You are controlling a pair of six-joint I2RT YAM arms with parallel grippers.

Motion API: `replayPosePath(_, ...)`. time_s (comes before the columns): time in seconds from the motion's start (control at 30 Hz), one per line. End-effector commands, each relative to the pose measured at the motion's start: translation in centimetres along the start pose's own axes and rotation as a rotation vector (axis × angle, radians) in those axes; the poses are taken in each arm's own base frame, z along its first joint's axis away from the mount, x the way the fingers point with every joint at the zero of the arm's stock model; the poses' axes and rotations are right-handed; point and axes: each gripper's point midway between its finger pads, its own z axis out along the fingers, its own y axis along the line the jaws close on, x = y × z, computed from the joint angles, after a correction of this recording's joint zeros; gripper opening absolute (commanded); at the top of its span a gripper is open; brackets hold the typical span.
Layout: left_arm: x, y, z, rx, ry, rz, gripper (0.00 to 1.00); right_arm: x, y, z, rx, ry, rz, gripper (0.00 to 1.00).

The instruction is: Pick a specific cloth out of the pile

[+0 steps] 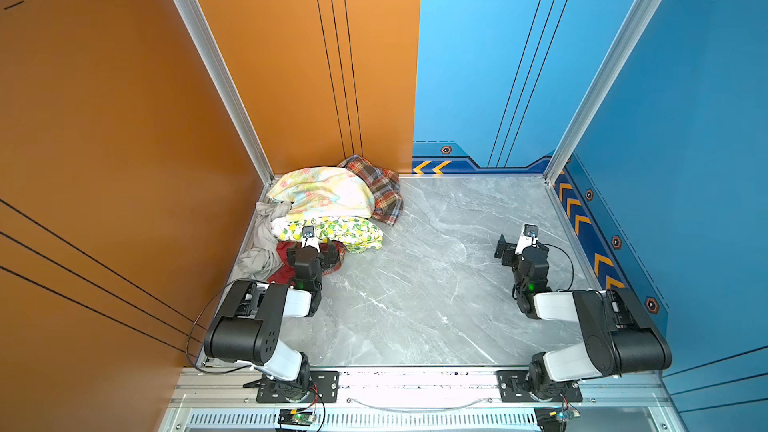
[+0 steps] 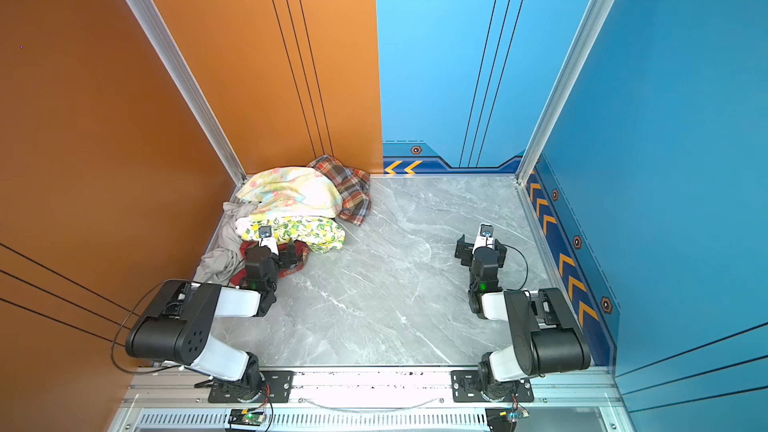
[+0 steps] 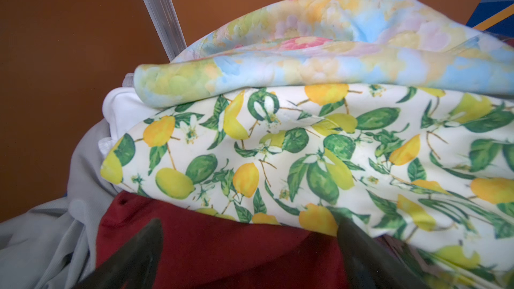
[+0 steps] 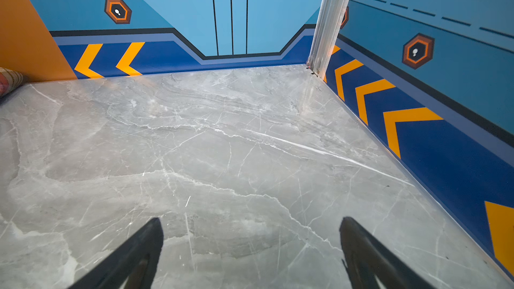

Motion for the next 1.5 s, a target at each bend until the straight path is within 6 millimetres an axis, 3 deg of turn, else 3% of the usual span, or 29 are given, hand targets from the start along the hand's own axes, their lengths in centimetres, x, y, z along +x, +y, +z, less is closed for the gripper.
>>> replayPosePath(0.0, -1.0, 0.4, -0.8, -0.02, -0.026, 0.009, 0.98, -0.6, -0.1, -0.6, 0.02, -0.02, -0.027, 1.0)
replayPosePath(0.2, -2.5, 0.4, -1.9, -0.1, 0.043, 0.051, 0.98, -1.9, 0.1, -1.8, 0.035, -0.053, -0.05, 1.0)
replayPosePath(0.4, -4.8, -1.8, -3.7, -0.087, 0.101, 0.088, 0.98, -3.9, 1.7, -2.8, -0.006, -0.024, -0.072, 1.0)
replayPosePath(0.6, -6.9, -1.7, -6.2, -0.083, 0.165, 0.049, 0.98, -6.1, 4.3, -5.0, -0.141, -0.065, -0.055, 1.0)
replayPosePath(0.73, -7.4, -0.9, -7.6, -0.068, 0.228, -0.002, 0.98, -7.2, 7.4, -6.9, -0.288, -0.104, -0.082, 1.0)
replayPosePath(0.97, -5.1, 1.3, -9.4, -0.094, 0.452, -0.078, 0.98, -8.2, 13.8, -11.9, -0.625, -0.176, -0.176, 1.0)
replayPosePath(1.17, -2.1, 2.7, -10.1, -0.138, 0.631, -0.162, 0.98, -6.8, 18.6, -14.8, -0.842, -0.14, -0.312, 1.0)
replayPosePath(1.27, -0.3, 2.7, -10.2, -0.145, 0.709, -0.247, 1.0, -5.9, 20.4, -15.9, -0.903, -0.119, -0.374, 1.0)
replayPosePath(1.47, 3.0, 2.8, -10.0, -0.183, 0.835, -0.476, 0.92, -5.0, 22.0, -16.9, -0.954, -0.106, -0.433, 1.0)
